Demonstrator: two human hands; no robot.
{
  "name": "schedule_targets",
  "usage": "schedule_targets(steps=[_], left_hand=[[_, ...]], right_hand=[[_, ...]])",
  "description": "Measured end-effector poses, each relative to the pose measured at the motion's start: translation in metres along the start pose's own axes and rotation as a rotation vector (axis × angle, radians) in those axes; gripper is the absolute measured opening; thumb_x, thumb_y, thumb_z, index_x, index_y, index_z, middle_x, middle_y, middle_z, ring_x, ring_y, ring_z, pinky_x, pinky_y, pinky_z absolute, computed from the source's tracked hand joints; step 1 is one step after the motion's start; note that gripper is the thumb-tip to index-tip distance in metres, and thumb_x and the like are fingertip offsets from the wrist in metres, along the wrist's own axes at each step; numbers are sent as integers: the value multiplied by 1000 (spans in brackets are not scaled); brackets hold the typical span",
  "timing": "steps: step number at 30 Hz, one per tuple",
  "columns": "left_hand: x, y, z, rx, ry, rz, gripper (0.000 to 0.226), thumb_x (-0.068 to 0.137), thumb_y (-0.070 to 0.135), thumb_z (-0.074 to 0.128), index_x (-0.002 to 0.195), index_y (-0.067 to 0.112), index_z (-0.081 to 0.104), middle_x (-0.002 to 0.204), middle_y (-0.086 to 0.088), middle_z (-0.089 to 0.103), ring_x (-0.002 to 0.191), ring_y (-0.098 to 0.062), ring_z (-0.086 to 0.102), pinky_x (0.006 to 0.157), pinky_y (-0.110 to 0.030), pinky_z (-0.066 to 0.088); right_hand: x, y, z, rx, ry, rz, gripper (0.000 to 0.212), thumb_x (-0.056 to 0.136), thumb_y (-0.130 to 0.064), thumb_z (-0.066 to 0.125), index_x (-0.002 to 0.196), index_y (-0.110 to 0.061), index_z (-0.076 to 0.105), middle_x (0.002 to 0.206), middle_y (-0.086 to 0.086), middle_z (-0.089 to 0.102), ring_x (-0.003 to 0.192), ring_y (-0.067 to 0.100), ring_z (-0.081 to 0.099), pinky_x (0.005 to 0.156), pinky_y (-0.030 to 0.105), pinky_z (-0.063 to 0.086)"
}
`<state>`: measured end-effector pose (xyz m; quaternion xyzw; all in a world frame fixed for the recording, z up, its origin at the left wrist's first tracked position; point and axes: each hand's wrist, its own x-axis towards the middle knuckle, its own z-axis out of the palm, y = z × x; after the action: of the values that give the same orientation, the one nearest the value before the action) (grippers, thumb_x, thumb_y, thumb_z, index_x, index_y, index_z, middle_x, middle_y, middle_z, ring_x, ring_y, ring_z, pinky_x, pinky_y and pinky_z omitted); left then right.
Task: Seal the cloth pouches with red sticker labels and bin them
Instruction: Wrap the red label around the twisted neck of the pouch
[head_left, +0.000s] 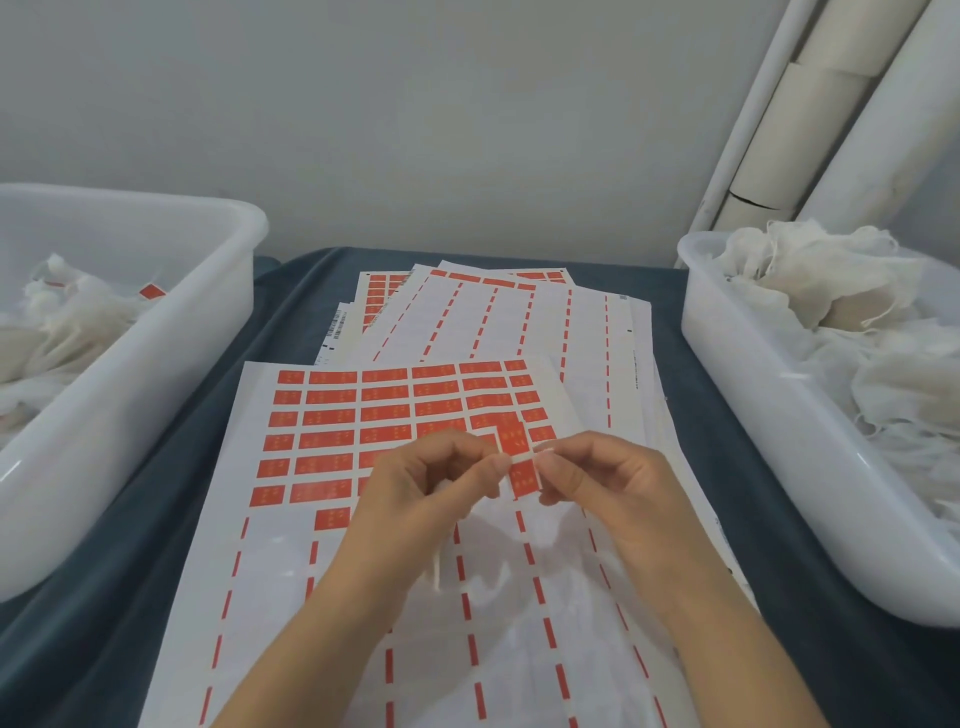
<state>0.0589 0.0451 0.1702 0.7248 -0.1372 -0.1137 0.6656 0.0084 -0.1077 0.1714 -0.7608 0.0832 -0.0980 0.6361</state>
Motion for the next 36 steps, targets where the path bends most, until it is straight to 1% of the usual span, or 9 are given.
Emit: schedule_targets(steps=[9, 12, 17, 20, 22, 26, 31, 33, 36], left_hand=[[0, 0, 3, 62, 11, 33, 18, 59, 47, 62, 62, 30, 68, 62, 14, 65, 63, 2, 59, 54, -3, 43], [-2, 1, 8, 186, 91, 93, 8, 60, 47, 59, 65, 41, 62, 58, 24, 63, 66, 9, 58, 52, 0, 40], [-4, 1, 10, 422, 231, 396, 38, 62, 57, 59, 96, 47, 45, 81, 24, 48, 68, -3, 53, 55, -1, 43], [-5, -2, 10, 566, 258, 644, 30, 73, 46, 59, 101, 34, 59, 90, 16, 43, 68, 4, 46, 55, 2, 40], [-6, -4, 11, 587, 270, 680, 27, 74, 41, 56, 99, 32, 62, 91, 11, 42, 71, 2, 42, 58, 1, 40], [-6, -6, 9, 605, 270, 689, 25, 74, 36, 60, 97, 28, 66, 86, 7, 42, 71, -3, 38, 56, -3, 38], [-6, -6, 10, 544, 236, 607, 29, 70, 28, 62, 99, 29, 64, 78, 18, 39, 66, -5, 43, 57, -2, 38], [-7, -5, 11, 451, 178, 510, 26, 68, 39, 60, 94, 40, 62, 72, 20, 42, 66, -7, 44, 55, -4, 39], [-7, 4, 10, 82, 106, 197, 17, 54, 54, 62, 69, 53, 69, 72, 12, 56, 71, 0, 49, 57, -13, 44]], right_hand=[[-1, -2, 3, 2, 40, -19, 25, 66, -44, 61, 84, -28, 66, 82, -20, 69, 74, -1, 65, 60, 2, 46], [-1, -2, 4, 5, 71, -8, 27, 66, -45, 60, 84, -27, 66, 76, -22, 68, 72, -5, 63, 57, 0, 43], [1, 1, 6, 31, 83, 33, 16, 74, -37, 62, 80, -24, 67, 66, -19, 68, 63, -5, 62, 53, 1, 43], [0, -1, 6, 50, 65, 22, 16, 74, -38, 61, 79, -24, 67, 64, -20, 68, 63, -2, 63, 53, 0, 43], [-2, -4, 5, 53, 56, -14, 23, 67, -42, 59, 78, -24, 67, 64, -20, 67, 67, -2, 63, 56, -1, 42], [-4, -4, 5, -60, 61, -119, 17, 68, -44, 59, 76, -29, 64, 70, -24, 66, 78, -5, 62, 65, 0, 44], [-6, 1, 4, -429, 212, -456, 6, 78, -39, 60, 81, -33, 61, 86, -28, 60, 94, -2, 56, 75, -1, 42], [-7, -1, 5, -356, 243, -449, 6, 77, -40, 60, 80, -35, 61, 85, -29, 61, 94, -3, 57, 73, -1, 43], [-6, -6, 3, 8, 247, -255, 5, 73, -38, 63, 77, -36, 63, 87, -24, 67, 89, -1, 63, 70, 4, 47]])
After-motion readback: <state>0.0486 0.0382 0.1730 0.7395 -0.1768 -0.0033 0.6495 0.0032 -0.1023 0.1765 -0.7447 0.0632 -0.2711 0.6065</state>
